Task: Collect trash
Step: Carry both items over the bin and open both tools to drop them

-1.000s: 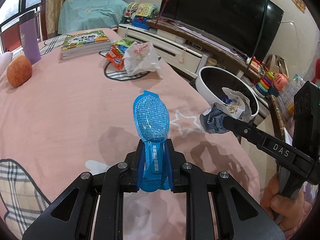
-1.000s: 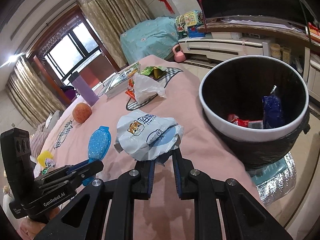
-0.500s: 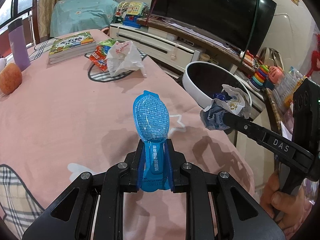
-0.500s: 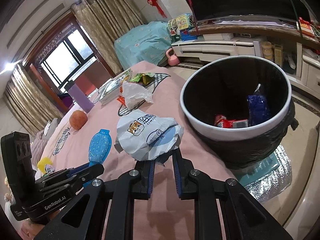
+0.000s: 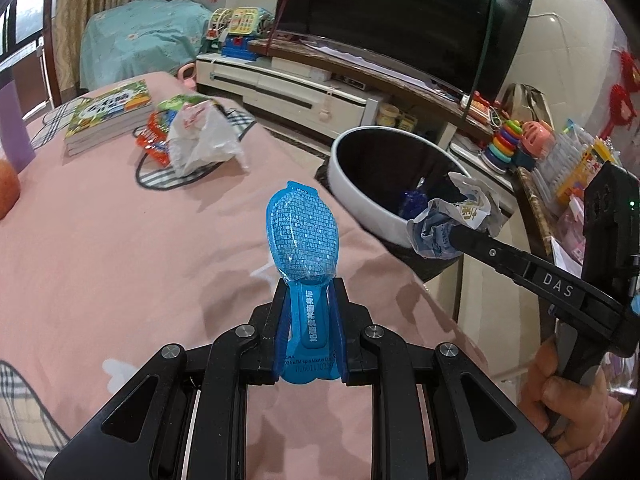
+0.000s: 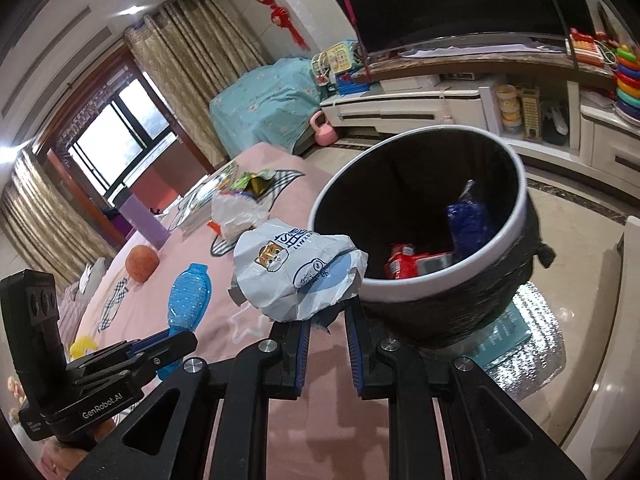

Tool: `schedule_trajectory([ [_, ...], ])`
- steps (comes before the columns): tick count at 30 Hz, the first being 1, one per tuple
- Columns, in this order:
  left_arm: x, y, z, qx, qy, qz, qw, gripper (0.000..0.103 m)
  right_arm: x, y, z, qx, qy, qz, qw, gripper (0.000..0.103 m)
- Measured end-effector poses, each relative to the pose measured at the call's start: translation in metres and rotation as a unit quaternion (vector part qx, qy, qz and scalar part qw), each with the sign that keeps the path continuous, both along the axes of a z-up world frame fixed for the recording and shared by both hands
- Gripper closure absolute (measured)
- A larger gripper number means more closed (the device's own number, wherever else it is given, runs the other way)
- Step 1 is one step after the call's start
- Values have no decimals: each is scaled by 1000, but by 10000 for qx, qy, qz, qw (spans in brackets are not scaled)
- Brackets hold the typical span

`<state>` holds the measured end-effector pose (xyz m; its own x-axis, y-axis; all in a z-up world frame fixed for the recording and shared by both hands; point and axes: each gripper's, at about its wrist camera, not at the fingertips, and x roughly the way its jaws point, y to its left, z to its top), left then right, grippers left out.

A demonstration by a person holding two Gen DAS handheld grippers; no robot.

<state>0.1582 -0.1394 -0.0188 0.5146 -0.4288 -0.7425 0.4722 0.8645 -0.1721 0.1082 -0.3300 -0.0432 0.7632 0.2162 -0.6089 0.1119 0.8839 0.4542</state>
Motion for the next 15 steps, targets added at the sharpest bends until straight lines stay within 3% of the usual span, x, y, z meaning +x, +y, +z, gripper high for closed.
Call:
schedule_trajectory([
  [15, 12, -51, 10, 80, -108, -396, 9991, 86, 3, -40, 4, -79, 22, -369, 9993, 86],
])
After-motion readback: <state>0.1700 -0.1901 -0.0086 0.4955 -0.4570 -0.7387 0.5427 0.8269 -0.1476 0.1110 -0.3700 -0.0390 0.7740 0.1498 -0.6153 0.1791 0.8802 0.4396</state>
